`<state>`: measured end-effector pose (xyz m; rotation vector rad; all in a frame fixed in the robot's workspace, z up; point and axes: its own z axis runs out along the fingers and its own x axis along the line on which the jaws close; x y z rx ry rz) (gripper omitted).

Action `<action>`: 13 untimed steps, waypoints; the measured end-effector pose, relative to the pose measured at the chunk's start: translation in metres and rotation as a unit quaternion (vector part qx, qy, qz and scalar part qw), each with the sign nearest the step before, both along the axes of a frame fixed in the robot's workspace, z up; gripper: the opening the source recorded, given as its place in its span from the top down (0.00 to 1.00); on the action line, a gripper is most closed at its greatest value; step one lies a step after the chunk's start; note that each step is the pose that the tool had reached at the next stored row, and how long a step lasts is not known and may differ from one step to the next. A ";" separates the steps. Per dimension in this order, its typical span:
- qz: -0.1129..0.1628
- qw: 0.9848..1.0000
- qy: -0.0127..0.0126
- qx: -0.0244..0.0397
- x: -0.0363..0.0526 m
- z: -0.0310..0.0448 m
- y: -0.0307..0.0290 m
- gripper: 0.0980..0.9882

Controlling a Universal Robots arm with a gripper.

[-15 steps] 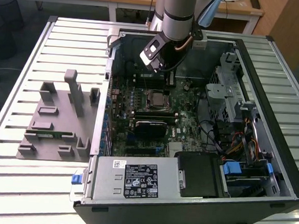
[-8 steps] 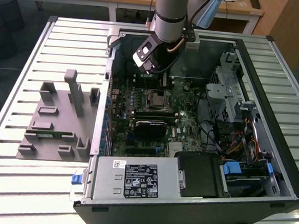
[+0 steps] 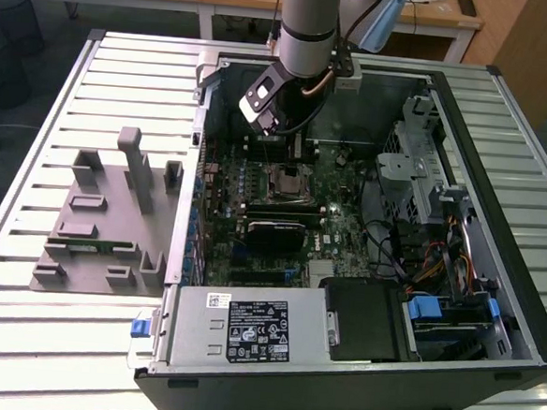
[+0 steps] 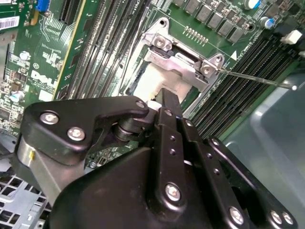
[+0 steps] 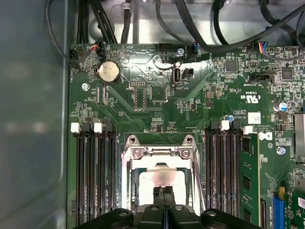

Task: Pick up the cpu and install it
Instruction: 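Close the cpu cover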

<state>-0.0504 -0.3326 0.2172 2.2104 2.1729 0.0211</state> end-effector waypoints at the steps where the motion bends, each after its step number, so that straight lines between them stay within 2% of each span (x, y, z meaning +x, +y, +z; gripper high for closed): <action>1: 0.001 1.000 0.000 0.000 0.0000 0.0000 0.0000 0.99; 7: 0.042 0.999 0.000 0.000 -0.0001 0.0000 0.0000 0.99; 10: 0.068 0.998 0.000 0.000 0.0000 0.0000 0.0000 0.99; 13: 0.095 0.995 0.000 0.000 0.0000 0.0000 0.0000 0.99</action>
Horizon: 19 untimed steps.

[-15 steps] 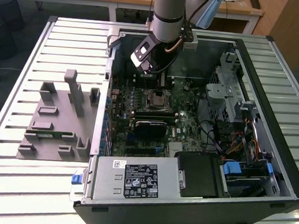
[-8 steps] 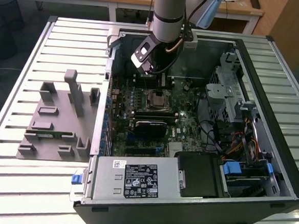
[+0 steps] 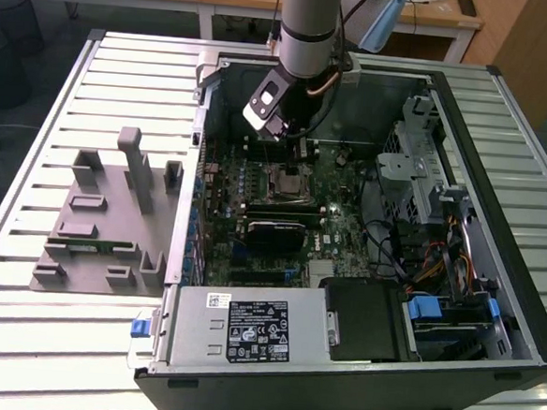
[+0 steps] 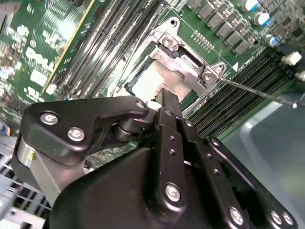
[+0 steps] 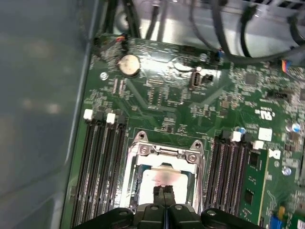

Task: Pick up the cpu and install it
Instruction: 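Close the cpu cover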

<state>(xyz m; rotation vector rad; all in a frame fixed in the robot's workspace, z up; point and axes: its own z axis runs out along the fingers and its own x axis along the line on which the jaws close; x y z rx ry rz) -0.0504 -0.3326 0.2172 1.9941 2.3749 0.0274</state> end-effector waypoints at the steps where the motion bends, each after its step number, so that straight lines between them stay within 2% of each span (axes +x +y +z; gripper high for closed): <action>1: 0.009 1.000 0.000 0.000 0.0000 0.0000 0.0000 0.99; 5: 0.046 0.999 0.000 0.000 0.0000 -0.0001 0.0000 0.99; 10: 0.091 0.996 0.000 0.000 0.0000 -0.0002 0.0000 0.99; 15: 0.136 0.991 0.000 0.000 0.0000 -0.0003 0.0000 0.99; 19: 0.172 0.985 0.000 0.000 0.0000 -0.0003 0.0000 0.99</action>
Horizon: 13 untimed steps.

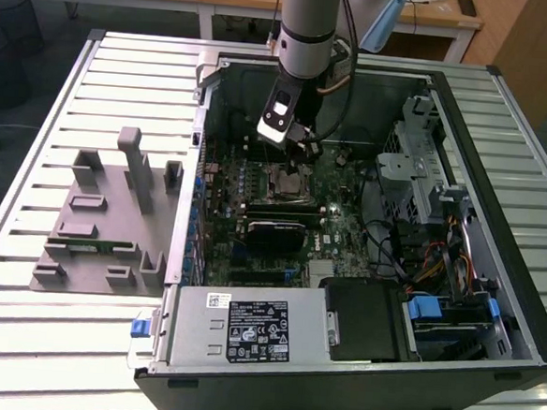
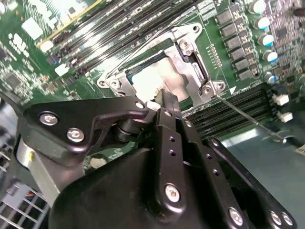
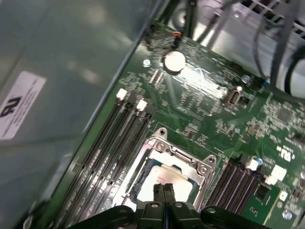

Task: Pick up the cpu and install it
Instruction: 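Close the cpu cover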

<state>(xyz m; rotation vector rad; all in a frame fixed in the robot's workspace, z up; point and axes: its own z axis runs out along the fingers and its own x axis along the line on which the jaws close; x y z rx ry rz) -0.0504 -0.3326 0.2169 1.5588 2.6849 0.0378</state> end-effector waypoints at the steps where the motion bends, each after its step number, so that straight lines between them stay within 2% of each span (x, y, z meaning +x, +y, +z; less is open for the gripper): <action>1: 0.009 1.000 0.000 0.000 0.0000 0.0000 0.0000 0.99; 4: 0.037 0.999 0.000 0.000 0.0000 0.0000 0.0000 0.99; 7: 0.064 0.998 0.000 0.000 0.0000 -0.0001 0.0000 0.99; 10: 0.091 0.996 0.000 0.000 0.0000 -0.0001 0.0000 0.99; 13: 0.118 0.993 0.000 0.000 0.0000 -0.0002 0.0000 0.99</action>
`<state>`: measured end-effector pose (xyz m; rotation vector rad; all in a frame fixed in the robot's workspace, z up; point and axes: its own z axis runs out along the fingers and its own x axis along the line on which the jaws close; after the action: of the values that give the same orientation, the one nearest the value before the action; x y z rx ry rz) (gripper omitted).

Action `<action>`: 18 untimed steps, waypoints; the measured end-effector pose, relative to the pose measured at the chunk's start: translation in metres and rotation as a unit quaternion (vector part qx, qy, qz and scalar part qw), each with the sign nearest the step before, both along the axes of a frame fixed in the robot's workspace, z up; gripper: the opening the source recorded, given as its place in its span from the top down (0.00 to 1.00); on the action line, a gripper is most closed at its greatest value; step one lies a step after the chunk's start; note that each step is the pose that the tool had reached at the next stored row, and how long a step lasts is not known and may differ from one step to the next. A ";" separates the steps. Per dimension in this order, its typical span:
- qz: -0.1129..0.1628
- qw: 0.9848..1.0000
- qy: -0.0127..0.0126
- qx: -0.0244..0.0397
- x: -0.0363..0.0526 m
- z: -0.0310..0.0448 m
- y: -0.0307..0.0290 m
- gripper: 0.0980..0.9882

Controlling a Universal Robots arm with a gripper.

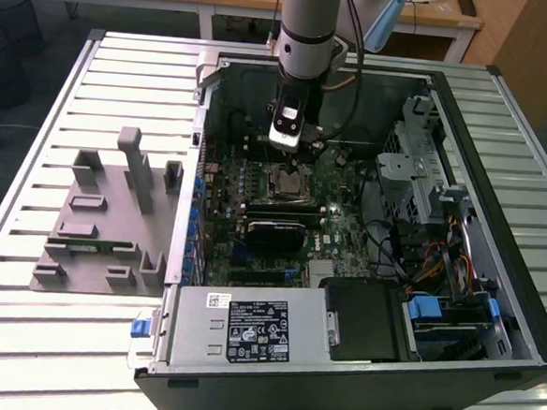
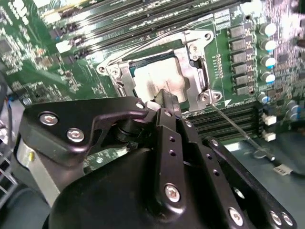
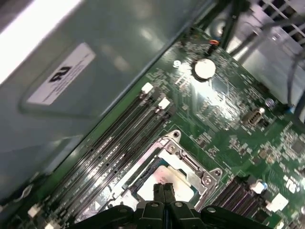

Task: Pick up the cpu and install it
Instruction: 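Close the cpu cover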

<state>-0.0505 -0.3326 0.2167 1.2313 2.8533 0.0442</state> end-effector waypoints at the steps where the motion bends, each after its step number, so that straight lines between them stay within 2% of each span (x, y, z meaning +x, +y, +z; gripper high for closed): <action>1: 0.009 1.000 0.000 0.000 0.0000 0.0000 0.0000 0.99; 6: 0.055 0.998 0.000 0.000 0.0000 -0.0001 0.0000 0.99; 11: 0.100 0.995 0.000 0.000 0.0000 -0.0003 0.0000 0.99; 14: 0.127 0.992 0.000 0.000 0.0000 -0.0004 0.0000 0.99; 16: 0.163 0.987 0.000 0.000 0.0000 -0.0005 0.0000 0.99; 18: 0.181 0.983 0.000 0.000 0.0000 -0.0006 0.0000 0.99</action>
<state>-0.0505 -0.3326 0.2161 0.6951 3.0346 0.0530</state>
